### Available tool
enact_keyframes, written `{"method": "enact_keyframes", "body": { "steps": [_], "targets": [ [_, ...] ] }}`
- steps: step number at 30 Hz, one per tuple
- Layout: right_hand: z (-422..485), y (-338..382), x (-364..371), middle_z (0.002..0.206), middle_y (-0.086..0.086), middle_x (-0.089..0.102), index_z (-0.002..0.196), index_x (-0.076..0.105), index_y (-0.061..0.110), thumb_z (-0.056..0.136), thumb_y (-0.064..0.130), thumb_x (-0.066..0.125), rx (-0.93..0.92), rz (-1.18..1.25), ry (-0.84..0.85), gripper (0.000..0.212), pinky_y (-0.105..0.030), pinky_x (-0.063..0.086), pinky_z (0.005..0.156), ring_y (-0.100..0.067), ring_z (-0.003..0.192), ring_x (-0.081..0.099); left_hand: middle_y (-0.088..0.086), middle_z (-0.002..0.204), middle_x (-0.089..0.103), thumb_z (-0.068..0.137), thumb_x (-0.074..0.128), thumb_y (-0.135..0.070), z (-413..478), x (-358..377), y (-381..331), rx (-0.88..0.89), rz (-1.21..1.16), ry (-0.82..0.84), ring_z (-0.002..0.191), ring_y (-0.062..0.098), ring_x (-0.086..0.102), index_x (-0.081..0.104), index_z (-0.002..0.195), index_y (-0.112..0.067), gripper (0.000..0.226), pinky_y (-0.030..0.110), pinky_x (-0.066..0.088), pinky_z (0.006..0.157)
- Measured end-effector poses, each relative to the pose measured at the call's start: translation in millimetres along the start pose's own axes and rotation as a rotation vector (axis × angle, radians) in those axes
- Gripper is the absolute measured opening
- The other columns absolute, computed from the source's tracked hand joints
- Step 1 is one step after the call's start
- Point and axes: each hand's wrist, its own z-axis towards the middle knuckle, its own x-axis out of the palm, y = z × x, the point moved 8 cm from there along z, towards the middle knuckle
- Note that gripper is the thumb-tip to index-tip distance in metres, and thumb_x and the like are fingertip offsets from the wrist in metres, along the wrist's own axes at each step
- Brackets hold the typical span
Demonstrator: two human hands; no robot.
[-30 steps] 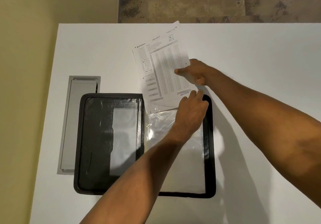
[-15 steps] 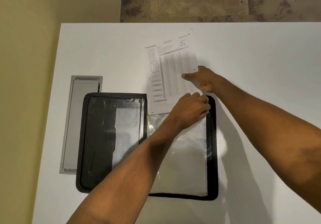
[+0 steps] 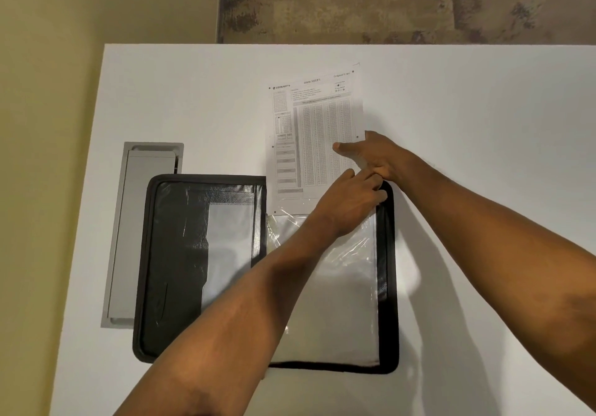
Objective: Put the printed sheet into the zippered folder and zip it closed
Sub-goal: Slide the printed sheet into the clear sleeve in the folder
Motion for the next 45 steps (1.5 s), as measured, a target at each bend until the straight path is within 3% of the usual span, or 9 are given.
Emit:
{"method": "enact_keyframes", "body": {
  "steps": [4,9,12,18,24,30,36,42,45],
  "targets": [
    [-7.2,-15.1,1.2,0.103,0.004,0.08,0.113,0.068,0.018,0.079,0.032,0.09,0.037,0.056,0.051,0.043,-0.023,0.062,0.069,-0.013,0.087,0.078,0.009,0.096,0.069,0.079,0.082,-0.006,-5.0,-0.6,7.7,-0.085,-0.045,-0.047,0.09,0.027,0.063,0.074,0.081,-0.012,0.011,0.032,0.029,0.069],
    [-9.8,-11.9,-1.0,0.105,-0.003,0.081,0.103,0.07,0.019,0.08,0.025,0.09,0.021,0.076,0.13,0.031,-0.024,0.062,0.068,-0.018,0.089,0.08,0.011,0.089,0.068,0.088,0.076,-0.009,-1.8,-3.5,17.5,-0.159,-0.144,-0.098,0.078,0.028,0.062,0.077,0.086,-0.007,0.004,0.03,0.03,0.062],
    [-1.9,2.2,-16.5,0.077,0.01,0.073,0.088,0.063,0.018,0.089,0.038,0.08,-0.005,0.074,-0.009,0.026,-0.022,0.054,0.06,-0.01,0.074,0.065,0.009,0.093,0.067,0.099,0.065,-0.019,-1.3,1.1,25.3,-0.203,-0.148,-0.085,0.085,0.028,0.06,0.077,0.098,-0.01,0.015,0.032,0.033,0.064],
    [2.9,18.6,-36.8,0.114,-0.012,0.076,0.115,0.074,0.007,0.099,0.015,0.069,-0.058,0.022,-0.056,0.018,-0.044,0.061,0.093,-0.029,0.099,0.071,0.006,0.103,0.071,0.104,0.06,-0.026,3.4,8.1,34.0,-0.22,-0.205,-0.045,0.097,0.025,0.061,0.078,0.11,-0.014,0.023,0.033,0.037,0.072],
    [-7.9,-3.7,-32.7,0.057,0.007,0.066,0.054,0.07,0.026,0.095,0.007,0.072,0.037,-0.119,0.138,0.046,-0.035,0.063,0.08,-0.013,0.062,0.064,0.009,0.105,0.072,0.1,0.066,-0.022,7.1,9.1,34.2,-0.24,-0.232,-0.044,0.096,0.029,0.063,0.078,0.102,-0.011,0.017,0.033,0.038,0.07],
    [-0.2,6.3,-34.7,0.064,0.0,0.066,0.069,0.057,0.01,0.093,0.018,0.077,0.048,-0.114,0.072,0.032,-0.03,0.062,0.068,-0.017,0.066,0.063,0.005,0.102,0.069,0.099,0.066,-0.022,7.7,10.4,33.3,-0.252,-0.239,-0.038,0.098,0.027,0.062,0.076,0.101,-0.011,0.015,0.034,0.045,0.07],
    [8.2,27.7,-44.1,0.117,-0.01,0.076,0.113,0.072,0.003,0.095,0.01,0.073,-0.075,-0.04,-0.164,0.019,-0.032,0.064,0.077,-0.023,0.098,0.076,0.005,0.102,0.068,0.101,0.062,-0.021,7.8,12.3,32.2,-0.255,-0.243,0.0,0.098,0.024,0.061,0.075,0.105,-0.011,0.017,0.031,0.039,0.067],
    [-5.5,7.4,-39.0,0.119,-0.02,0.073,0.116,0.068,0.005,0.09,-0.003,0.075,0.02,-0.16,0.051,0.028,-0.043,0.065,0.086,-0.029,0.093,0.074,0.004,0.109,0.068,0.102,0.06,-0.024,7.3,12.5,32.5,-0.286,-0.273,0.021,0.103,0.022,0.059,0.075,0.106,-0.012,0.019,0.035,0.047,0.071],
    [-11.5,-1.7,-34.3,0.092,-0.016,0.07,0.109,0.073,0.002,0.085,0.001,0.078,0.03,-0.507,0.225,0.025,-0.059,0.057,0.098,-0.032,0.086,0.067,0.003,0.111,0.069,0.102,0.06,-0.023,7.2,10.7,30.8,-0.296,-0.284,0.017,0.104,0.023,0.06,0.074,0.102,-0.013,0.018,0.036,0.049,0.072]
  ]
}}
